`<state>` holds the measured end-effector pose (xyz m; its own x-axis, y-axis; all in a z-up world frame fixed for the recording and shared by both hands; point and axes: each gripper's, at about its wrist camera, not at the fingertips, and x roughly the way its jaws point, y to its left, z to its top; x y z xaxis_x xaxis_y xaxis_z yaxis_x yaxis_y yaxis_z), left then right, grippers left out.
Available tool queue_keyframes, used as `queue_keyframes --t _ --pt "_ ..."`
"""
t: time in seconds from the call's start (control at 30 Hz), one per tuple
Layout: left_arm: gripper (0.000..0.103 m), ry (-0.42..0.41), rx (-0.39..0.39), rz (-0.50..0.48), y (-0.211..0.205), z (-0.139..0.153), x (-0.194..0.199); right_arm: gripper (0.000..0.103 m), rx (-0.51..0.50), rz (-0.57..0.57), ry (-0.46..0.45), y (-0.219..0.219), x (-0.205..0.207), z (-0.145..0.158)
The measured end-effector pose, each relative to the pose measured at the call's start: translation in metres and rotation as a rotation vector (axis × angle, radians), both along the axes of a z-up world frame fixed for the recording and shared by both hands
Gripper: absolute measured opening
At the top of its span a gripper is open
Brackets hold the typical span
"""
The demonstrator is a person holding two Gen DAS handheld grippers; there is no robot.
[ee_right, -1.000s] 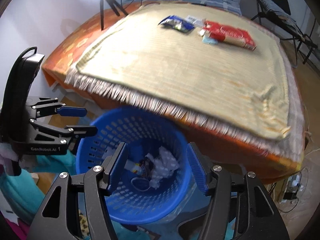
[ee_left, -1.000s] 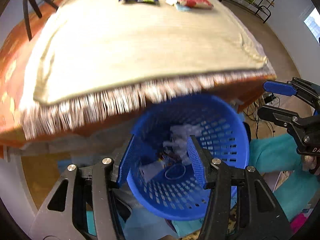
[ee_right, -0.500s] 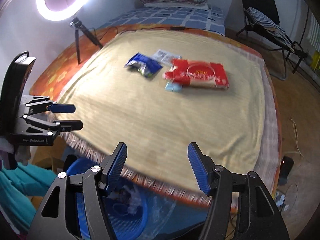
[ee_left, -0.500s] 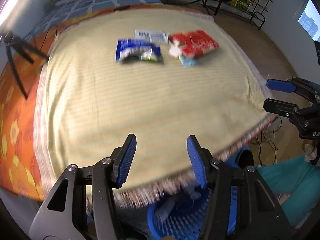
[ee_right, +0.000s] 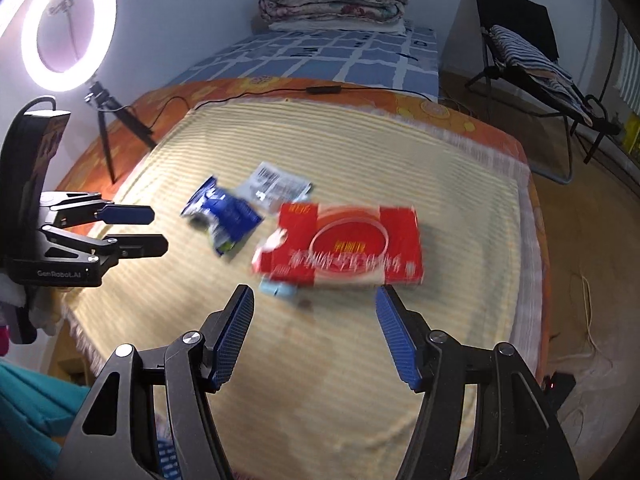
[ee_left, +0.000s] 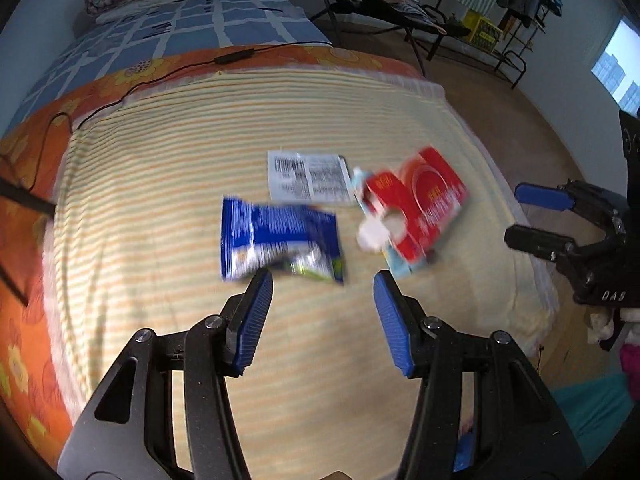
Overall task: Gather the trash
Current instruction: 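Move both tools back over the striped cloth toward the remaining items, then grasp the blue snack wrapper with the left tool while the right tool grasps the red tissue box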
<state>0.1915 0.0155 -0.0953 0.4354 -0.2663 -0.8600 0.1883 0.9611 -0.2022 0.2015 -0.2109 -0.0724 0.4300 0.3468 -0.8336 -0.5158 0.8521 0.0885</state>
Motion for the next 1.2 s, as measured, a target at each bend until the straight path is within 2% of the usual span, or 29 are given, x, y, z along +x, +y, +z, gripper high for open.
queue_keyframes --t 0.3,0.47,0.67,0.8,0.87,1.03,1.2 --pt "0.054 0.000 -0.062 0.041 0.011 -0.019 0.054 0.063 0.023 -0.007 0.048 0.009 0.063 -0.018" --pt "0.054 -0.002 -0.018 0.014 0.006 -0.030 0.068 0.063 0.027 -0.011 0.076 0.017 0.090 -0.031" --pt "0.054 -0.002 -0.042 0.032 0.013 -0.031 0.082 0.063 0.027 -0.004 0.107 0.028 0.113 -0.045" --pt "0.054 0.031 -0.024 -0.007 0.007 -0.039 0.089 0.063 0.035 -0.017 0.145 0.030 0.123 -0.054" --pt "0.054 0.082 -0.047 -0.028 0.007 -0.047 0.089 0.063 0.030 -0.022 0.176 0.030 0.126 -0.061" --pt "0.054 0.108 -0.042 -0.031 0.012 -0.051 0.075 0.063 0.005 -0.053 0.237 0.020 0.126 -0.070" --pt "0.054 0.138 -0.040 -0.052 0.011 -0.053 0.050 0.063 0.075 -0.097 0.321 -0.004 0.112 -0.074"
